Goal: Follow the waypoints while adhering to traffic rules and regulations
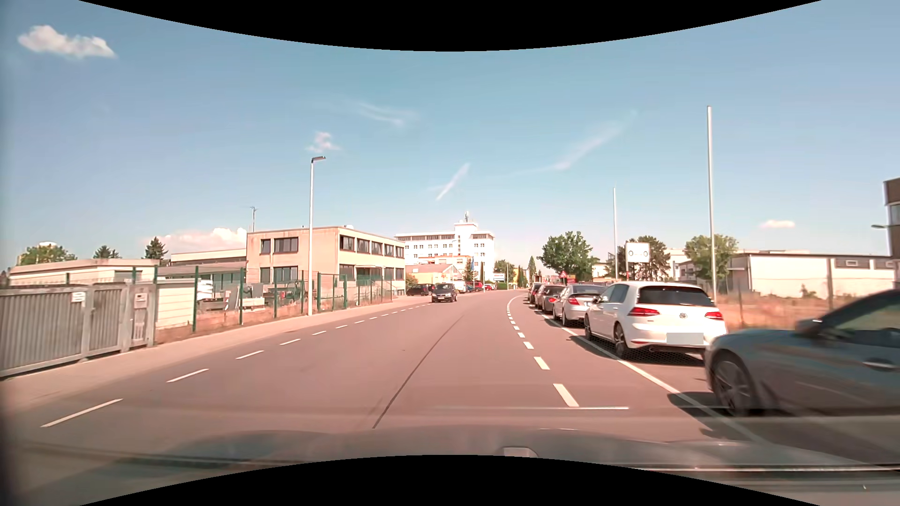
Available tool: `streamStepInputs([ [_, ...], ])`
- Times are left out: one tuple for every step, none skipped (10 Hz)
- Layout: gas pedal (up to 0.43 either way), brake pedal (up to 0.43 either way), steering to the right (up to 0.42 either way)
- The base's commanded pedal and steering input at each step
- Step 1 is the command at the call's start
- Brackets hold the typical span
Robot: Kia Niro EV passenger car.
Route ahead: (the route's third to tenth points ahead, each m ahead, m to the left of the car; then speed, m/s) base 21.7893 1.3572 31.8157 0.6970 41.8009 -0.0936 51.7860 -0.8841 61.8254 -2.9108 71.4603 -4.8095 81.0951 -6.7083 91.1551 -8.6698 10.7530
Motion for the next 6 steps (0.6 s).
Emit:
streamStepInputs([
  [0.020,0.000,-0.002],
  [0.020,0.000,-0.002],
  [0.020,0.000,-0.001],
  [0.020,0.000,0.000],
  [0.020,0.000,0.001],
  [0.020,0.000,0.003],
])
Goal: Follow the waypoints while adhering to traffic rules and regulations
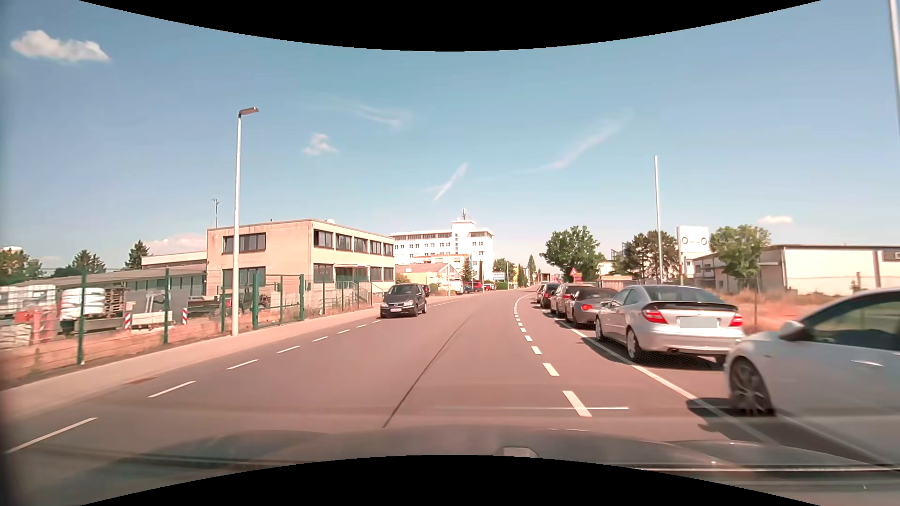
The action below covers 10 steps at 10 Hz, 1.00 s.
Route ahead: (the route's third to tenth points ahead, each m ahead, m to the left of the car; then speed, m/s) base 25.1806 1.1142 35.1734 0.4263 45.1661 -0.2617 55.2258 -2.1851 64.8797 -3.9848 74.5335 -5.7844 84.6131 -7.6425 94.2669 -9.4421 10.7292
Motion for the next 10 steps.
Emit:
streamStepInputs([
  [0.020,0.000,0.005],
  [0.020,0.000,0.006],
  [0.020,0.000,0.007],
  [0.020,0.000,0.008],
  [0.020,0.000,0.008],
  [0.020,0.000,0.009],
  [0.020,0.000,0.010],
  [0.020,0.000,0.012],
  [0.020,0.000,0.015],
  [0.020,0.000,0.016],
])
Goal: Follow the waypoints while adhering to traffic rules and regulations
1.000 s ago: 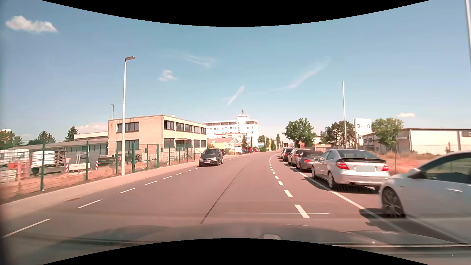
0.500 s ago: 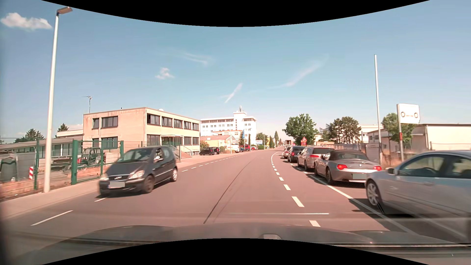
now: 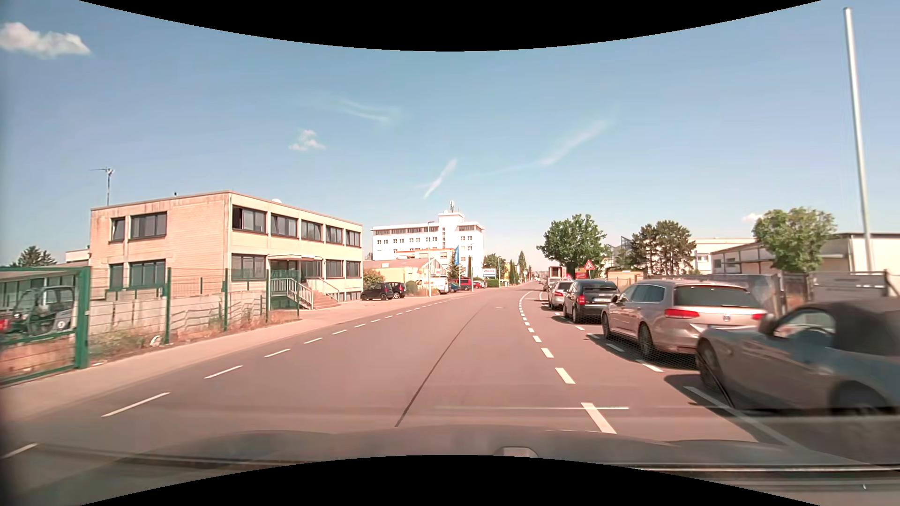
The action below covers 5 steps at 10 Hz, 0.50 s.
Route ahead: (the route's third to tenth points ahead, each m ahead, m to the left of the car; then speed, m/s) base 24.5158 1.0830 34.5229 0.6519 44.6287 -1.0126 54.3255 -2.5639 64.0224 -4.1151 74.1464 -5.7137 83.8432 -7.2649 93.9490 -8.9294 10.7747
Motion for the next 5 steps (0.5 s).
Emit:
streamStepInputs([
  [0.020,0.000,0.018],
  [0.020,0.000,0.019],
  [0.020,0.000,0.019],
  [0.020,0.000,0.019],
  [0.020,0.000,0.019],
])
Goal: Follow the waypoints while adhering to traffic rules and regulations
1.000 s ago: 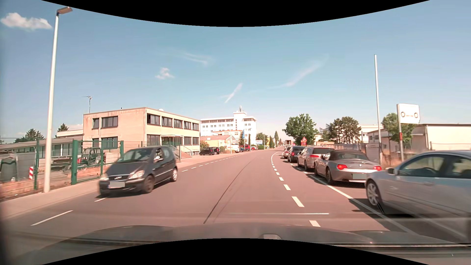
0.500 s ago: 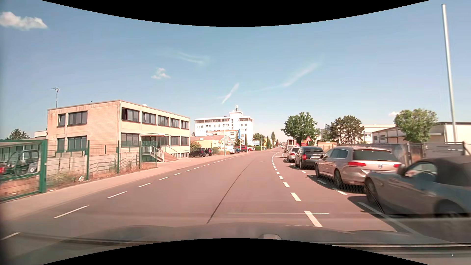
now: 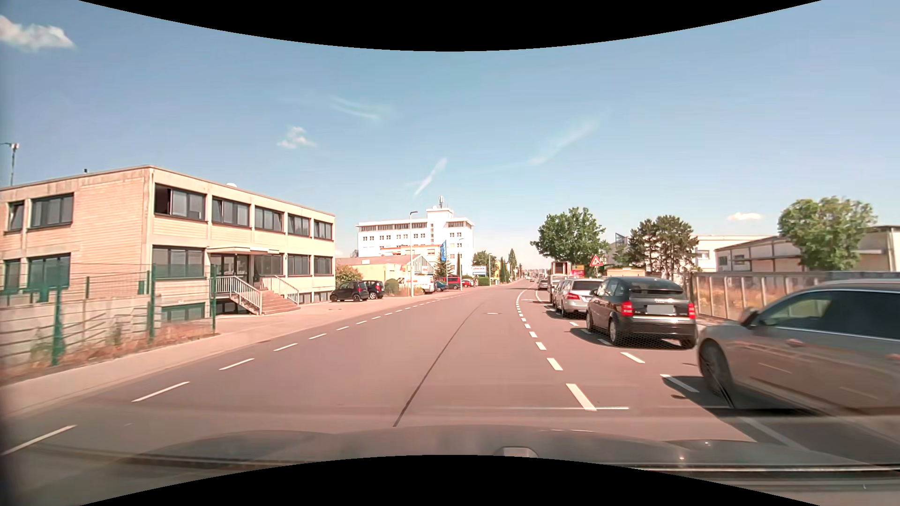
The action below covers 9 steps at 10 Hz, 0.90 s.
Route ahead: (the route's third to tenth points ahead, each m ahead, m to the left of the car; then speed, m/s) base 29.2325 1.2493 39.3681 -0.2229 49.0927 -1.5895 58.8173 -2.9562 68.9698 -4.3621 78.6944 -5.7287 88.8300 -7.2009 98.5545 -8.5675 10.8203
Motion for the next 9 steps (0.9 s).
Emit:
streamStepInputs([
  [0.020,0.000,0.018],
  [0.028,0.000,0.016],
  [0.028,0.000,0.015],
  [0.028,0.000,0.013],
  [0.028,0.000,0.012],
  [0.028,0.000,0.012],
  [0.028,0.000,0.011],
  [0.028,0.000,0.012],
  [0.028,0.000,0.011],
])
